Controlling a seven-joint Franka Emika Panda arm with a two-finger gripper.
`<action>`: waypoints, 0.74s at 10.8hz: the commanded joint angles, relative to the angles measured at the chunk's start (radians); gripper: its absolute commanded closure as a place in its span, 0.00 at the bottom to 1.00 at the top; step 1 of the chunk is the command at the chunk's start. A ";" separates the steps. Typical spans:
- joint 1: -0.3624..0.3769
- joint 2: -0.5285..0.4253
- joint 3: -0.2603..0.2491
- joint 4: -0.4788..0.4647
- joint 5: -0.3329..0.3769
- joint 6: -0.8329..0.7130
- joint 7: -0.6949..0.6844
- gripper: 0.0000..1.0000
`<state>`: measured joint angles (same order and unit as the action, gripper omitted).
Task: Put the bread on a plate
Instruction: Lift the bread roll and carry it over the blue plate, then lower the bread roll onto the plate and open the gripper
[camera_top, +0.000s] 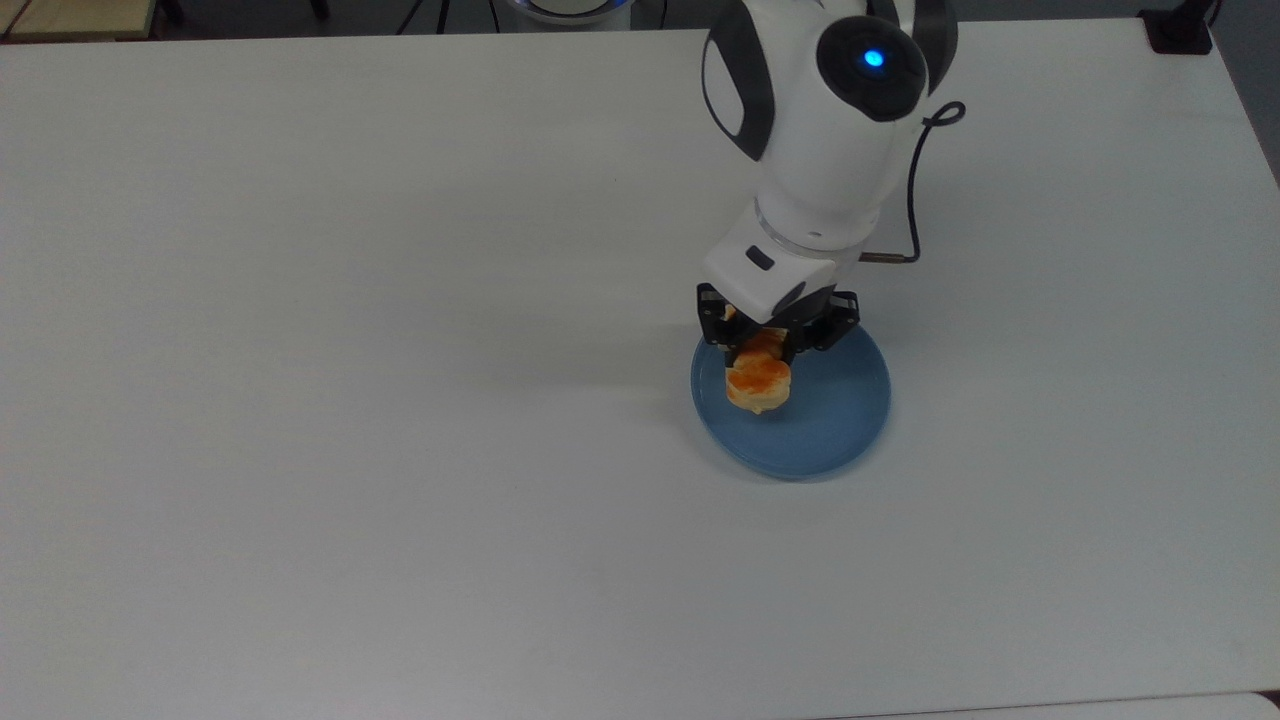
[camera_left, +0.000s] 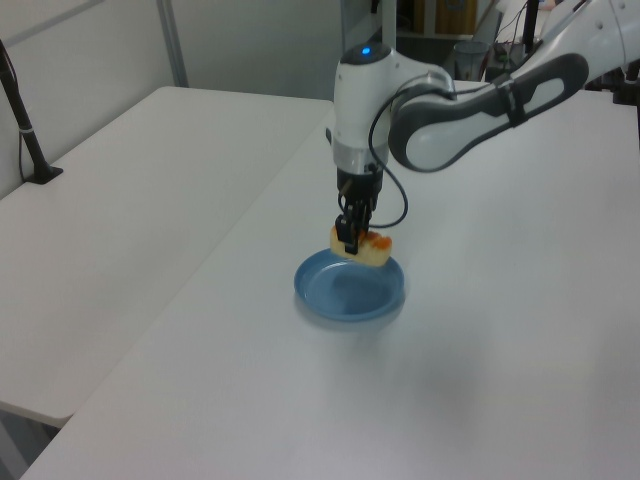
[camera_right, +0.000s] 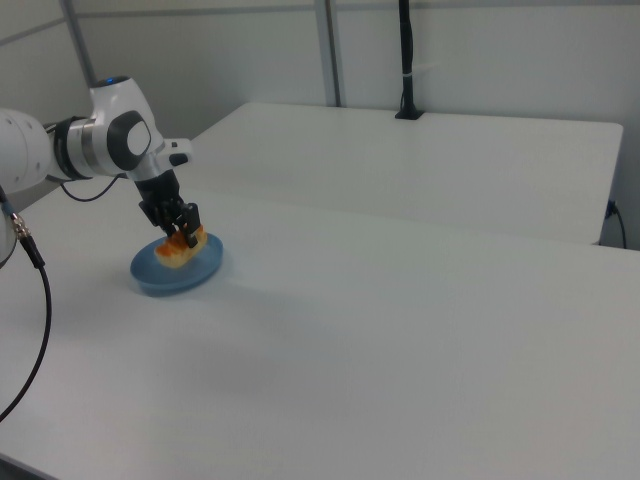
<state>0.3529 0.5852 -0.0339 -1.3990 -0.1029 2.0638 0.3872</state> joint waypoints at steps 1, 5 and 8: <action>0.023 0.076 -0.012 0.035 -0.011 0.082 0.096 0.38; 0.021 0.062 -0.012 0.034 -0.008 0.078 0.104 0.00; -0.014 -0.051 -0.017 0.026 -0.006 -0.061 0.052 0.00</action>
<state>0.3596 0.6426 -0.0394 -1.3490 -0.1029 2.1229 0.4693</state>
